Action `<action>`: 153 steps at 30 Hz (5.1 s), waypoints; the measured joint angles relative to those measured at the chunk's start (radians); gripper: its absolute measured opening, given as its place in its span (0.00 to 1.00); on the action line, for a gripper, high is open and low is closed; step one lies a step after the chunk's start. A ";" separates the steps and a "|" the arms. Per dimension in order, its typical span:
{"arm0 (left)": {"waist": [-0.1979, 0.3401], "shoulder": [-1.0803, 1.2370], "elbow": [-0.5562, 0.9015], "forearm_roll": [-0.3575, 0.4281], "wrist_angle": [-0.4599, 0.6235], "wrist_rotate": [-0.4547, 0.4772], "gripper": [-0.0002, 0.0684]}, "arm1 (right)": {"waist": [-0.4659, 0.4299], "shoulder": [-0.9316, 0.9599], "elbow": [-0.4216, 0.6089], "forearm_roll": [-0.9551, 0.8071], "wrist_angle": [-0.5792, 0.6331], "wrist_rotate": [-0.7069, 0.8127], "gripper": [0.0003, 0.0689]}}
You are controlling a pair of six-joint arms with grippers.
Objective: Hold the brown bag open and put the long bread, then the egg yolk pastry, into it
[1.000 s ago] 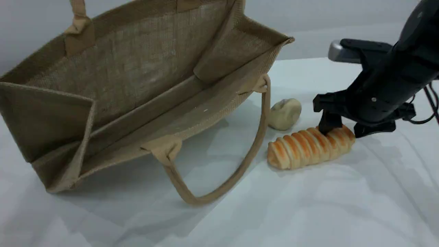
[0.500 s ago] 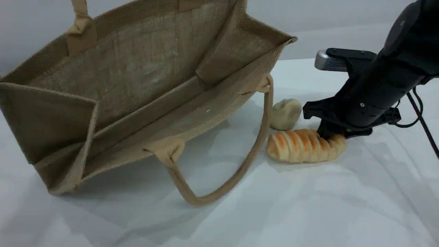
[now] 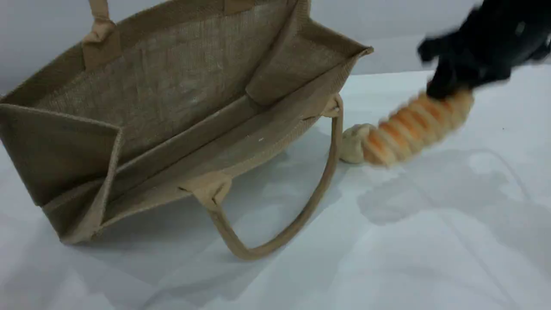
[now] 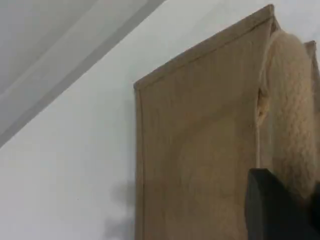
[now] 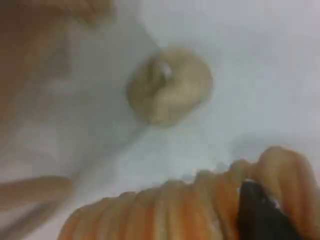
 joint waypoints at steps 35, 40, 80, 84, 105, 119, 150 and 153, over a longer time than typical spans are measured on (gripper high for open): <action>0.000 0.000 0.000 -0.035 0.001 -0.005 0.12 | 0.434 0.119 -0.170 0.871 -0.145 -0.713 0.17; 0.000 0.000 0.000 -0.028 0.001 -0.005 0.12 | 0.434 0.106 -0.173 0.867 -0.151 -0.750 0.46; 0.000 0.000 0.000 -0.028 0.001 0.004 0.12 | -0.016 0.354 -0.156 0.997 -0.130 -0.868 0.82; 0.000 0.000 0.000 -0.028 0.001 -0.001 0.12 | -0.016 0.402 -0.162 1.080 -0.079 -0.938 0.82; 0.000 0.000 0.000 -0.036 0.001 -0.026 0.12 | -0.016 0.523 -0.204 1.252 0.099 -1.170 0.82; 0.000 0.000 0.000 -0.080 0.001 -0.031 0.12 | -0.016 0.537 -0.222 1.252 0.091 -1.170 0.59; 0.000 0.000 0.000 -0.078 0.000 -0.030 0.12 | -0.236 0.352 -0.219 0.973 0.150 -0.940 0.09; 0.000 0.000 0.000 -0.078 0.000 -0.030 0.12 | -0.306 0.296 -0.219 0.906 0.256 -0.859 0.08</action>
